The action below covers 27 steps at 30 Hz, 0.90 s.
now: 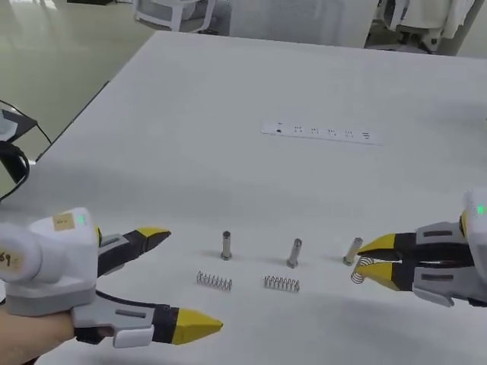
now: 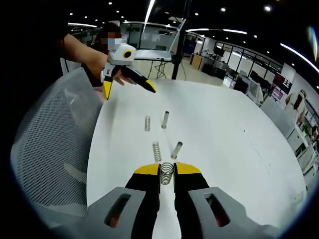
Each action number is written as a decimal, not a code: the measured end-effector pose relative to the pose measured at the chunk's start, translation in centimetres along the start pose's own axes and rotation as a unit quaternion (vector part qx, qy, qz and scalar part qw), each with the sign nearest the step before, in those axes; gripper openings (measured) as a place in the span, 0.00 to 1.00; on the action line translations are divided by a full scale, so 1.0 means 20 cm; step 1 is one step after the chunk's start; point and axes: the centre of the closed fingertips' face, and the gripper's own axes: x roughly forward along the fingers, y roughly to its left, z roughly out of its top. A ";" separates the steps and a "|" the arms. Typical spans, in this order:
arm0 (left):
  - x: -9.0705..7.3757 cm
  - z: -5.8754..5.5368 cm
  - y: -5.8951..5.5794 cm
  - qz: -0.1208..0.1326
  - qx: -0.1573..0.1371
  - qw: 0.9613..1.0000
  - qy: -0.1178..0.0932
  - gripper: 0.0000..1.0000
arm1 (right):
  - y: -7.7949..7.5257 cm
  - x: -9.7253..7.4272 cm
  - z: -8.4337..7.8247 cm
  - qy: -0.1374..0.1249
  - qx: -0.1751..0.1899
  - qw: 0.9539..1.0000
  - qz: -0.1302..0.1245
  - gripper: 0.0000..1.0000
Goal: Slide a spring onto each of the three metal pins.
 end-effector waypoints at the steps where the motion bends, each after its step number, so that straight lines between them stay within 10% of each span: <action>1: 0.00 0.00 0.00 0.000 0.001 1.000 -0.001 0.98 | -0.02 0.00 0.00 0.000 0.003 1.000 -0.004 0.07; 27: -0.02 -0.01 0.01 0.004 0.000 1.000 0.005 0.96 | -0.29 -0.02 -0.02 -0.002 0.031 0.998 -0.060 0.07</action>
